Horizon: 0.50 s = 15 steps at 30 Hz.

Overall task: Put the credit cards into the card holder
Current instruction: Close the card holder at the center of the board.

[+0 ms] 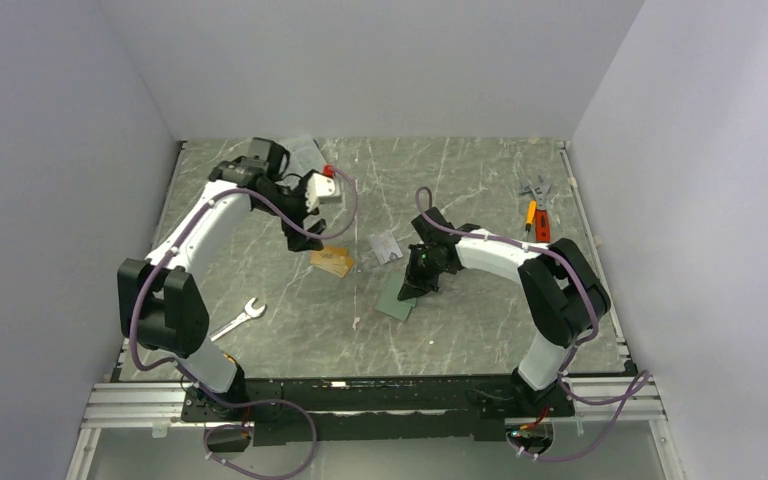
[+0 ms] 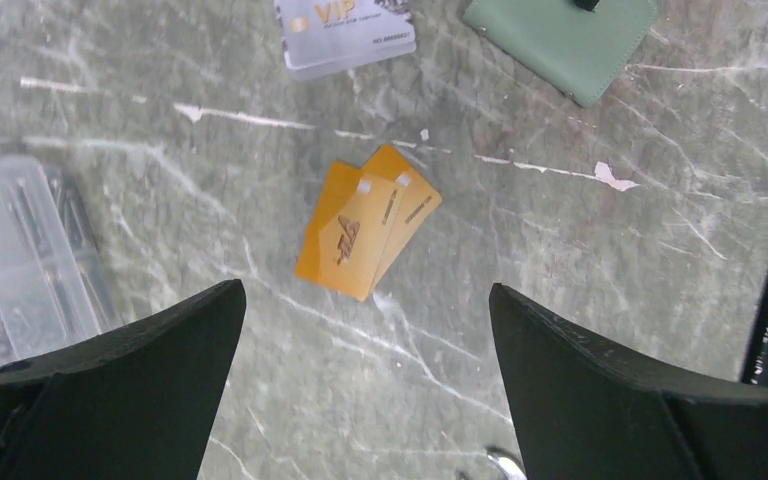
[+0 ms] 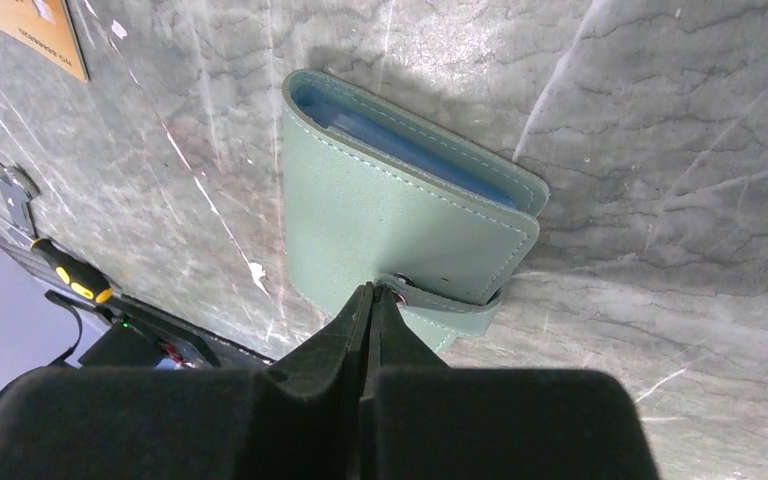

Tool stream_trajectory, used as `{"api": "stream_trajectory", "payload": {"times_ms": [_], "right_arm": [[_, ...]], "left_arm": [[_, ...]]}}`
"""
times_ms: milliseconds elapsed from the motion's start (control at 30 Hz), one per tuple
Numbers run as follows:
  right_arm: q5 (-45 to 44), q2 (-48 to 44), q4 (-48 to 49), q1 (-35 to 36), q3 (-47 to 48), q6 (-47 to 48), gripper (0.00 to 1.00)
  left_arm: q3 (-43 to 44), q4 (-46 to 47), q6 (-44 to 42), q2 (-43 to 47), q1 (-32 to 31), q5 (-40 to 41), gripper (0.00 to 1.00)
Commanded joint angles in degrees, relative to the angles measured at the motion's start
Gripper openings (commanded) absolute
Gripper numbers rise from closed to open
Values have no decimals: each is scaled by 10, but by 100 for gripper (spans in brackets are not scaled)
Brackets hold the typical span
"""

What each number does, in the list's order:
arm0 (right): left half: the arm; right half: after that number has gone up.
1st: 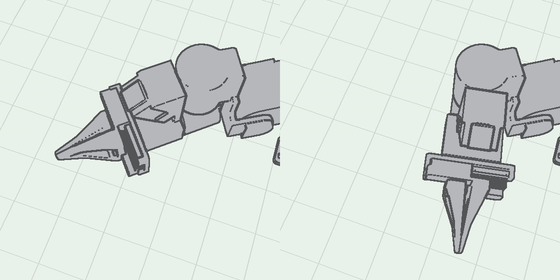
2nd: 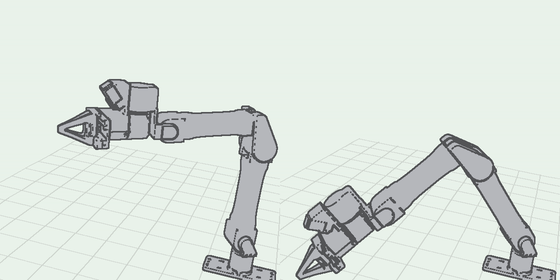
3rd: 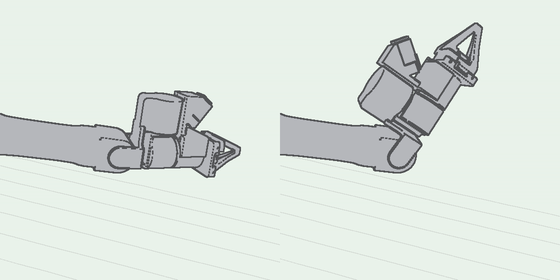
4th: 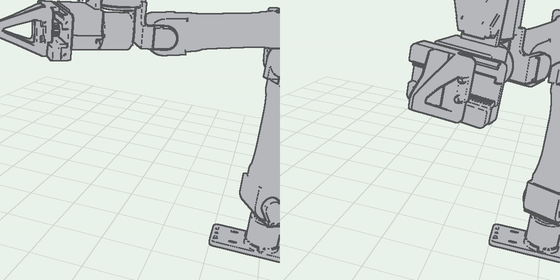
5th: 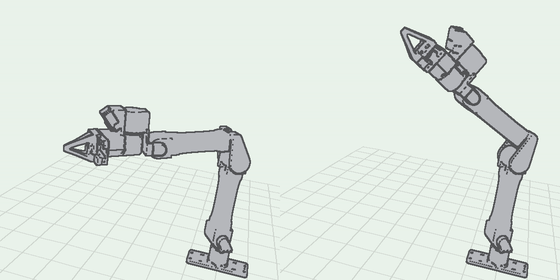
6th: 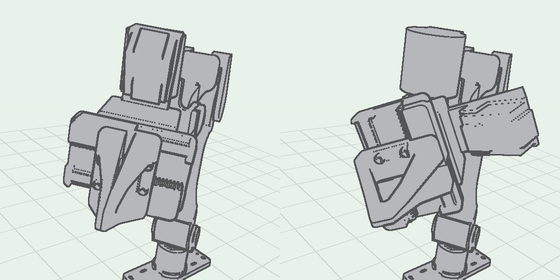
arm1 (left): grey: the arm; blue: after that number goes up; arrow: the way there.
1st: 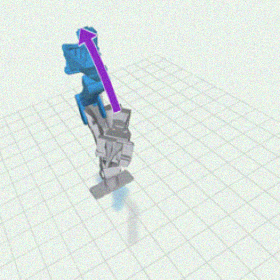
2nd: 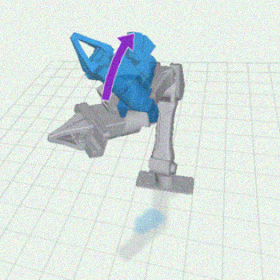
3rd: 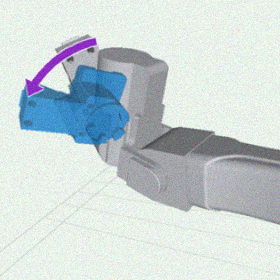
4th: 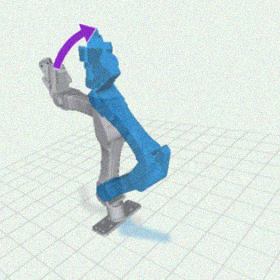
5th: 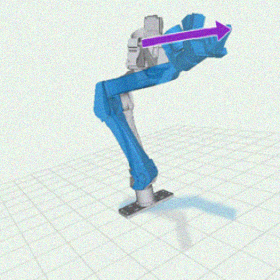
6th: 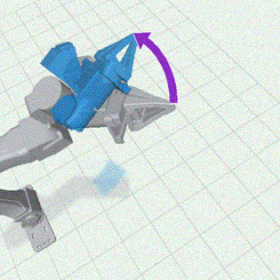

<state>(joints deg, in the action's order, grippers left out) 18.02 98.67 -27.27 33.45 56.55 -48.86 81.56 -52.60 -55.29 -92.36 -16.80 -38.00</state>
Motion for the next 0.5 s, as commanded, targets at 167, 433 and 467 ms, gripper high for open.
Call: {"api": "stream_trajectory", "payload": {"times_ms": [167, 433, 467], "right_arm": [[-102, 17, 9, -13, -73, 1, 0], [-117, 27, 9, -13, -103, -1, 0], [-119, 29, 5, -13, -103, 1, 0]], "left_arm": [[43, -83, -18, 19, 121, -104, 99], [52, -115, -33, 30, 202, -139, 99], [53, -119, -36, 31, 209, -142, 99]]}}
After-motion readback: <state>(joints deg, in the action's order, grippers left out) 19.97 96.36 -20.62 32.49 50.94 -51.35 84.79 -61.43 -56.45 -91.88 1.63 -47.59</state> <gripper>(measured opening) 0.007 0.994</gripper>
